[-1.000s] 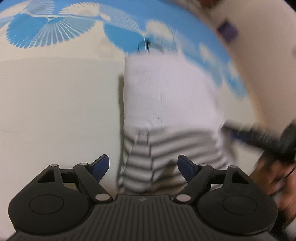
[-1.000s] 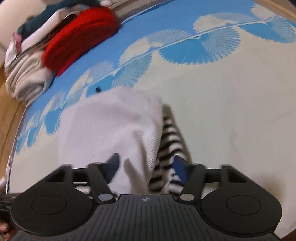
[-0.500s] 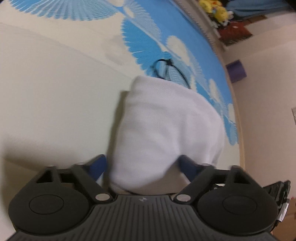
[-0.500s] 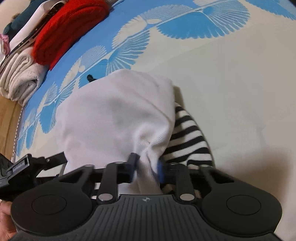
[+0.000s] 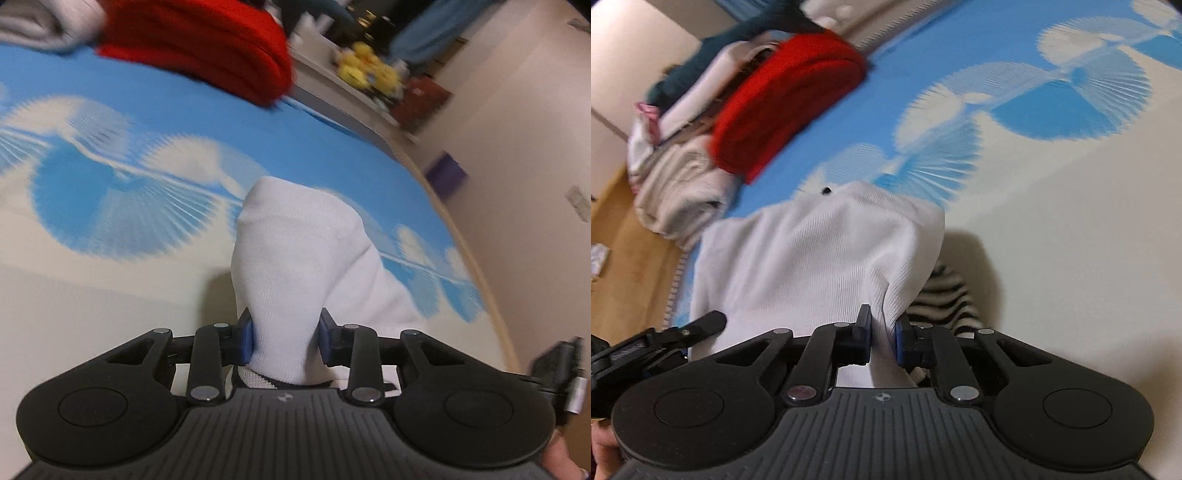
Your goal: Fold small clothes
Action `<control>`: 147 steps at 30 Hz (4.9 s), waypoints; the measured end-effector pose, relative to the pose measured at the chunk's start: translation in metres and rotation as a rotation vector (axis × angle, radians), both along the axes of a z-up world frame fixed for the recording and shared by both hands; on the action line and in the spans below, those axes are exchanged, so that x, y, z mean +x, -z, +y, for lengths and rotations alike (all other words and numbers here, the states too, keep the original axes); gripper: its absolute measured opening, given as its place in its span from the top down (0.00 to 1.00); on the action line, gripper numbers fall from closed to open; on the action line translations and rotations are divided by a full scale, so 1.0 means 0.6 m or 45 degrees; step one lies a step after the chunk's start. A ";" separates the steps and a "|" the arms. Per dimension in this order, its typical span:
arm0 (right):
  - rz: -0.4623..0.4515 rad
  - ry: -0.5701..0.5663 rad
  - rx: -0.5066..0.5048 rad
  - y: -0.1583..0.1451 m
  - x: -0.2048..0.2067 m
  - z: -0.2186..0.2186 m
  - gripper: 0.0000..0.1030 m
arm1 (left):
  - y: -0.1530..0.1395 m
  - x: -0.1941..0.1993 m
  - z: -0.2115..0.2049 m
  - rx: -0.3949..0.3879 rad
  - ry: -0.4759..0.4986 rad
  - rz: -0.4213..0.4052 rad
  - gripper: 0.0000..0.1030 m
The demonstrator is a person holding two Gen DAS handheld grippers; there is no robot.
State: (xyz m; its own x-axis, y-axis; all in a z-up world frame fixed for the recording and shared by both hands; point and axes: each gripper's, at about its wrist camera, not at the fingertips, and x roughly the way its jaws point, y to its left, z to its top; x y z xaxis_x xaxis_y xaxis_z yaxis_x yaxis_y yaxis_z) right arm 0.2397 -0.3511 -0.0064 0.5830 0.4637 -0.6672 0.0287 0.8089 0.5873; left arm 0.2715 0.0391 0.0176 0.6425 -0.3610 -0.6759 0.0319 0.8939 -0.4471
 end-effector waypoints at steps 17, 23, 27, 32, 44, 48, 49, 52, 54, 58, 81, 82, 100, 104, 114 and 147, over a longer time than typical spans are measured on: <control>0.090 0.029 -0.313 0.037 0.057 0.097 0.59 | 0.061 -0.063 -0.028 0.476 0.135 0.177 0.56; 0.037 -0.110 -0.234 -0.002 0.019 0.083 0.49 | 0.020 -0.093 -0.020 0.399 0.174 0.122 0.48; 0.168 -0.288 -0.486 0.046 0.020 0.118 0.46 | 0.083 -0.074 -0.025 0.507 0.132 0.307 0.32; 0.086 -0.146 -0.637 0.012 0.008 0.101 0.47 | -0.004 -0.126 -0.034 0.597 -0.033 0.075 0.24; -0.543 0.006 -0.673 -0.184 -0.224 0.111 0.18 | -0.180 -0.367 -0.059 0.706 -0.119 -0.389 0.01; -0.550 0.023 -0.694 -0.167 -0.284 0.120 0.18 | -0.140 -0.423 -0.077 0.634 -0.117 -0.302 0.01; -0.535 0.027 -0.687 -0.158 -0.294 0.119 0.18 | -0.124 -0.431 -0.083 0.611 -0.137 -0.275 0.01; -0.422 0.019 -0.647 -0.132 -0.311 0.117 0.18 | -0.079 -0.421 -0.090 0.562 -0.111 -0.121 0.01; -0.400 0.009 -0.686 -0.123 -0.312 0.125 0.18 | -0.073 -0.408 -0.087 0.554 -0.143 -0.086 0.01; -0.367 -0.018 -0.739 -0.105 -0.313 0.140 0.18 | -0.066 -0.387 -0.090 0.638 -0.145 -0.087 0.01; -0.381 -0.141 -0.750 -0.091 -0.304 0.195 0.18 | -0.026 -0.366 -0.086 0.558 -0.169 0.070 0.01; -0.384 -0.147 -0.751 -0.092 -0.304 0.197 0.18 | -0.027 -0.366 -0.086 0.558 -0.170 0.067 0.01; -0.392 -0.174 -0.762 -0.089 -0.304 0.213 0.18 | -0.029 -0.366 -0.086 0.553 -0.166 0.064 0.01; -0.387 -0.175 -0.762 -0.087 -0.303 0.211 0.18 | -0.028 -0.365 -0.087 0.553 -0.166 0.068 0.01; -0.384 -0.177 -0.762 -0.086 -0.303 0.209 0.18 | -0.025 -0.366 -0.087 0.551 -0.165 0.071 0.01; -0.389 -0.200 -0.765 -0.082 -0.304 0.209 0.18 | -0.025 -0.364 -0.084 0.536 -0.147 0.067 0.01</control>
